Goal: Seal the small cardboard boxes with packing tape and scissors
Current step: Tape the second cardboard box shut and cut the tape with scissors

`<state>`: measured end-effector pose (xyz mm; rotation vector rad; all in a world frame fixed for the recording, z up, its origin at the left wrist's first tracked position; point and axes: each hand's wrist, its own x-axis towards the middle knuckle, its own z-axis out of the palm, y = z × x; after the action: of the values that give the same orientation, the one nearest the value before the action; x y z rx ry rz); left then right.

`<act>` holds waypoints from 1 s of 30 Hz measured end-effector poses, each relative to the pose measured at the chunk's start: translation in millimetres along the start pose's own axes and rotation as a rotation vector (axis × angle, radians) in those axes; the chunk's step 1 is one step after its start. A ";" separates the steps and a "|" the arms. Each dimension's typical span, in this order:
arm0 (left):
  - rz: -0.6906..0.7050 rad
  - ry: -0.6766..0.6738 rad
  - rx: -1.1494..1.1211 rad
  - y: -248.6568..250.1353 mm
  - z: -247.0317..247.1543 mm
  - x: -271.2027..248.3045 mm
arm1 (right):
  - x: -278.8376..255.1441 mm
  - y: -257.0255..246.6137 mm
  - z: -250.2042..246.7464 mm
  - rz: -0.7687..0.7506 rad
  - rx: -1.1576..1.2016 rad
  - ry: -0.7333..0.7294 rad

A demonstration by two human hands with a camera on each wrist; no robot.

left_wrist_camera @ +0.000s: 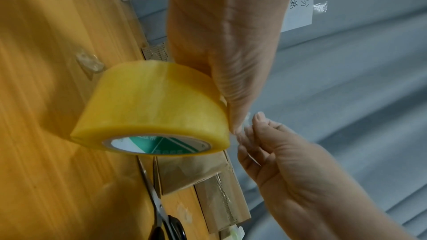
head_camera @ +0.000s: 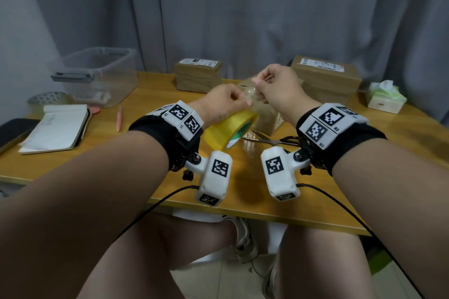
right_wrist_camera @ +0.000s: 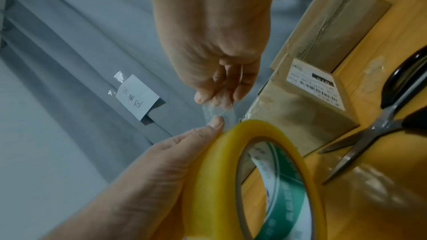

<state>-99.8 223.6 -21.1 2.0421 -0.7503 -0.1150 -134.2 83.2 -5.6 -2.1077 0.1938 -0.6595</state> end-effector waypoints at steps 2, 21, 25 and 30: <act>0.010 -0.012 0.012 1.7 0.7 0.4 | -0.3 1.0 -4.6 -0.006 0.010 0.016; 0.186 0.046 0.257 0.5 0.3 10.3 | -3.4 6.9 -22.1 -0.184 -0.501 -0.152; 0.174 0.152 0.356 -6.9 -20.0 28.4 | 8.8 26.0 -28.7 -0.192 -0.495 -0.016; 0.125 0.277 0.556 -30.9 -36.5 59.3 | 30.5 51.6 -29.1 -0.182 -0.565 -0.110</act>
<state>-24.3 229.8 -12.9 2.4508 -0.7890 0.4896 -118.2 20.6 -21.8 -2.7224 0.1376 -0.6425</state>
